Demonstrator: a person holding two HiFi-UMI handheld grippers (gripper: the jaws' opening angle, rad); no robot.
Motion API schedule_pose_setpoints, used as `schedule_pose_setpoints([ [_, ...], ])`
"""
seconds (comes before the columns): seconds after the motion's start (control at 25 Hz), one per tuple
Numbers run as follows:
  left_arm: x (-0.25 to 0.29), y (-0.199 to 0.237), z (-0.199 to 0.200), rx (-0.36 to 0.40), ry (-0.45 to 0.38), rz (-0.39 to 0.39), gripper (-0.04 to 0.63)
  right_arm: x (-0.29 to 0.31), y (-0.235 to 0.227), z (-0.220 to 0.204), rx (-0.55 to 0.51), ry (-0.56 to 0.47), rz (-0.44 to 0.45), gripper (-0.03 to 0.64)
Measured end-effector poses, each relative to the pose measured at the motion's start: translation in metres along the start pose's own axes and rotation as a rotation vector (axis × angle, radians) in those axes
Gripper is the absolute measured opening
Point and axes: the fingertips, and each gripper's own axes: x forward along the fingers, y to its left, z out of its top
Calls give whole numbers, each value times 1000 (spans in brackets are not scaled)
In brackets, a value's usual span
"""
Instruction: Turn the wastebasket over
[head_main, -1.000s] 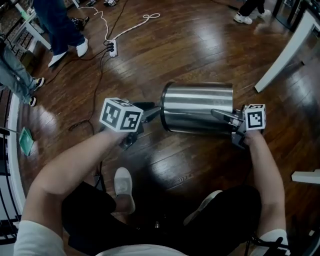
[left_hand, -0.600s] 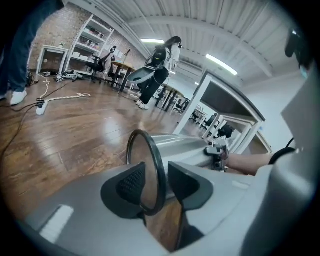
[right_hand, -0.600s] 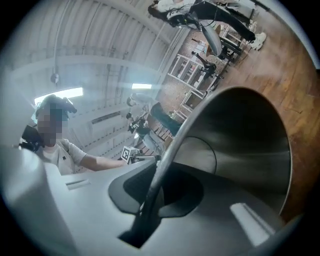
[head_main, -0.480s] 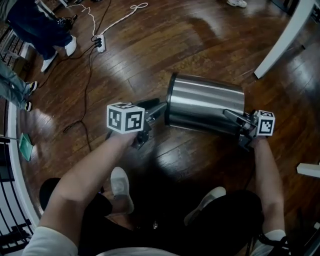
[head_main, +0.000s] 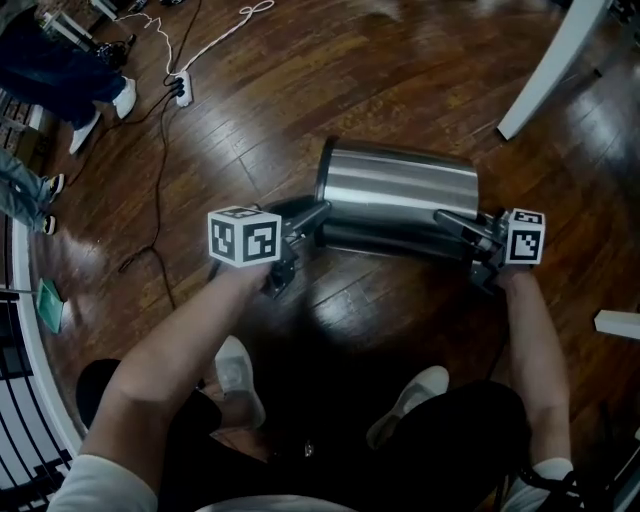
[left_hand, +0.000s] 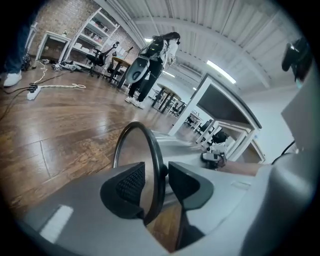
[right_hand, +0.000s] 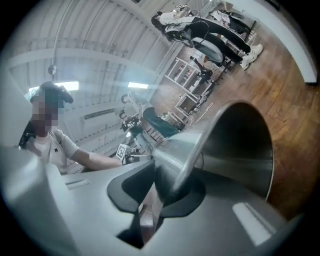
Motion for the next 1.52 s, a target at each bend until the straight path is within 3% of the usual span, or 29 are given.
schedule_pose_setpoints([
  [0.24,0,-1,8,19,2,-18,141,-13,-11,-3,-41,163,-218,149],
  [0.4,6,-6,6,4,27,-43,137,-30,-11,-10,-66,252,-371,166],
  [0.52,8,-6,7,-17,16,-33,118,-46,-11,-16,-78,261,-472,152],
  [0.64,8,-5,8,1,48,-23,110,-49,-10,-18,-66,247,-493,125],
  [0.8,5,-6,10,48,105,-4,100,-47,-10,-21,-36,241,-452,114],
  [1.0,-19,-24,49,253,162,-6,98,-33,-5,-30,22,182,-366,127],
  [1.24,-49,-44,74,597,275,46,92,10,-5,-73,29,240,-314,138],
  [1.36,-51,-54,75,740,310,72,92,21,-8,-96,13,339,-347,144],
  [1.52,-36,-85,76,910,343,56,92,14,-16,-125,-62,597,-446,150],
])
